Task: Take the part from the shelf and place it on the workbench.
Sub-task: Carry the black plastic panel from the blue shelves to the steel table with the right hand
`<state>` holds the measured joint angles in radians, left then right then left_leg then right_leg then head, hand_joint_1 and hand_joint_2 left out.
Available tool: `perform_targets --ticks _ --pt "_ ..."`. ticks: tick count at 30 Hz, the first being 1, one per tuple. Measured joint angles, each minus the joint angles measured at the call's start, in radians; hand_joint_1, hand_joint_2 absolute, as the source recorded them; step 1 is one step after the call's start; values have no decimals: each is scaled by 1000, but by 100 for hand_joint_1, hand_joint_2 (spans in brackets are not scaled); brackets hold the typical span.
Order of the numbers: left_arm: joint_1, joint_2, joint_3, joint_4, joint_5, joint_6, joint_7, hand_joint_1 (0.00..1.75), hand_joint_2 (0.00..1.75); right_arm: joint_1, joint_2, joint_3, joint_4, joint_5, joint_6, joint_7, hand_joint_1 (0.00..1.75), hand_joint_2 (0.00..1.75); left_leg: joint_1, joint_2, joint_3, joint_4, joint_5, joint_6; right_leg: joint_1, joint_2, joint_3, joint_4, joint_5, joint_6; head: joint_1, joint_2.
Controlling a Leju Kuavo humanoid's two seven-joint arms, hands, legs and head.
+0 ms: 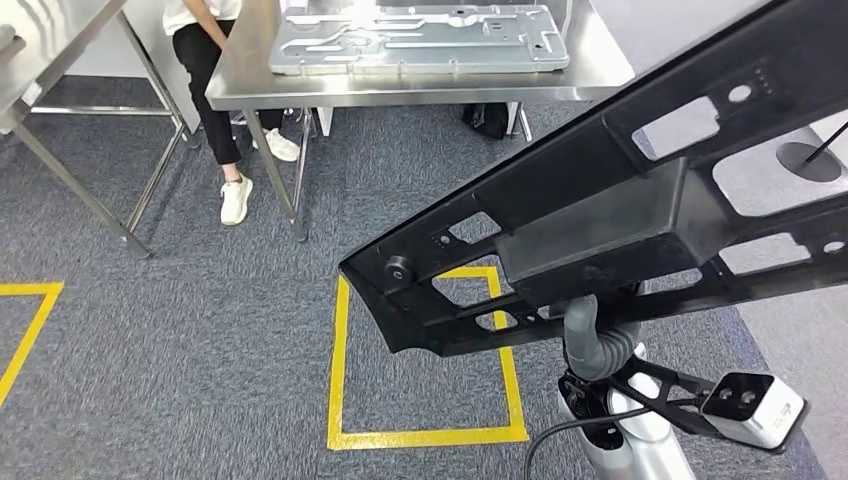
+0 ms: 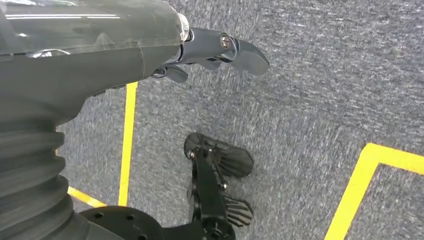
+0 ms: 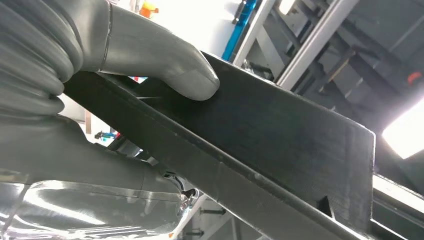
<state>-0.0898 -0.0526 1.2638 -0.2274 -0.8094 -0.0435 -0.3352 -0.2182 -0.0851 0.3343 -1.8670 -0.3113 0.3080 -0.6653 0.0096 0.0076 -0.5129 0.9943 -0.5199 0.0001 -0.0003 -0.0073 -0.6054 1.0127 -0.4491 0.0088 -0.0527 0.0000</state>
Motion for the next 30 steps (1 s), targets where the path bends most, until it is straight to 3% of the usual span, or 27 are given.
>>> perform_targets --ticks 2,4,6,7,8,9,10,12,13,16,18,19,20,22,23,24,25,27,28,29,30 --pt "-2 0 0 0 -1 0 -1 0 175 -1 0 1 -2 -3 -1 0 175 175 1 2 11 3 -10 -11 -5 5 18 -10 -8 -12 0 0" --pt "-3 1 0 0 -3 -1 -1 0 175 -4 0 3 -3 -4 -1 0 175 175 2 2 -19 76 -37 -16 -9 6 47 -24 -19 -24 0 0" --pt "0 1 0 0 -5 0 -1 0 175 -5 0 6 -3 -6 -1 0 175 175 3 1 -112 219 -73 -19 -6 6 73 -27 -39 -32 -1 0" --pt "3 1 0 0 -6 1 -1 0 175 -4 0 7 -3 -6 -2 0 175 175 3 1 -159 275 -76 -20 -4 8 87 -27 -51 -33 -1 0" --pt "7 2 0 0 -6 2 -1 0 175 -2 0 7 -3 -6 -2 0 175 175 3 1 -192 298 -58 -21 -4 11 103 -27 -64 -32 -1 0" --pt "10 2 0 0 -6 2 -1 0 175 0 0 8 -3 -6 -2 0 175 175 3 1 -205 278 -18 -20 -3 14 121 -27 -78 -31 -1 0" --pt "12 2 0 0 -7 3 -1 0 175 1 0 9 -3 -5 -2 0 175 175 3 1 -201 223 40 -18 -3 16 141 -27 -93 -29 -1 0" --pt "14 2 0 0 -7 5 -1 0 175 1 0 10 -2 -4 -1 0 175 175 -1 -1 -172 113 123 -9 -2 20 176 -29 -123 -21 0 0" --pt "14 2 0 0 -7 6 0 0 175 0 0 11 -1 -3 -1 0 175 175 -4 -2 -157 79 130 -3 -3 22 185 -30 -134 -15 0 0" --pt "11 5 0 0 -8 8 0 0 175 -4 0 14 0 -4 -5 0 175 175 -12 -4 -132 52 95 14 -5 23 193 -23 -139 6 0 0" --pt "8 7 0 0 -9 8 0 0 175 -9 0 15 -1 -8 -15 0 175 175 -8 -6 -109 36 85 25 -7 20 162 40 -120 16 0 0" --pt "7 8 0 0 -10 8 0 0 175 -12 0 15 -1 -11 -22 0 175 175 -5 -6 -94 26 80 29 -7 19 127 97 -119 21 0 0" --pt "7 8 0 0 -10 8 0 0 175 -14 0 16 -1 -13 -27 0 175 175 -3 -6 -79 17 74 31 -8 17 80 162 -131 25 0 0" --pt "6 8 0 0 -10 7 0 0 175 -17 -1 17 -1 -16 -34 0 175 175 -1 -7 -55 11 59 33 -11 16 -11 259 -181 32 0 0" --pt "6 8 0 0 -10 7 1 0 175 -17 -1 18 -1 -18 -35 0 175 175 -1 -8 -41 11 49 32 -13 15 -45 275 -201 34 0 0" --pt "6 8 0 0 -10 7 2 0 175 -17 -1 19 0 -20 -37 0 175 175 0 -9 -26 11 38 31 -15 14 -64 264 -200 36 0 0" --pt "7 8 0 0 -10 7 2 0 175 -19 -1 20 0 -22 -39 0 175 175 2 -11 -9 11 25 28 -16 12 -72 226 -174 37 0 0" --pt "6 8 0 0 -10 7 3 0 175 -25 -1 23 0 -24 -45 0 175 175 3 -12 20 11 3 19 -17 7 -57 104 -54 34 0 0" --pt "5 8 0 0 -11 7 4 0 175 -29 -1 25 1 -25 -48 0 175 175 3 -12 28 11 -8 13 -15 3 -50 58 -8 27 0 0" --pt "3 8 0 0 -11 8 5 0 175 -32 -1 27 2 -26 -51 0 175 175 2 -12 33 10 -16 7 -12 0 -46 31 24 20 0 0" --pt "2 8 0 0 -11 8 6 0 175 -35 -2 29 3 -28 -52 1 175 175 0 -12 38 12 -21 0 -10 0 -46 23 33 12 1 0"
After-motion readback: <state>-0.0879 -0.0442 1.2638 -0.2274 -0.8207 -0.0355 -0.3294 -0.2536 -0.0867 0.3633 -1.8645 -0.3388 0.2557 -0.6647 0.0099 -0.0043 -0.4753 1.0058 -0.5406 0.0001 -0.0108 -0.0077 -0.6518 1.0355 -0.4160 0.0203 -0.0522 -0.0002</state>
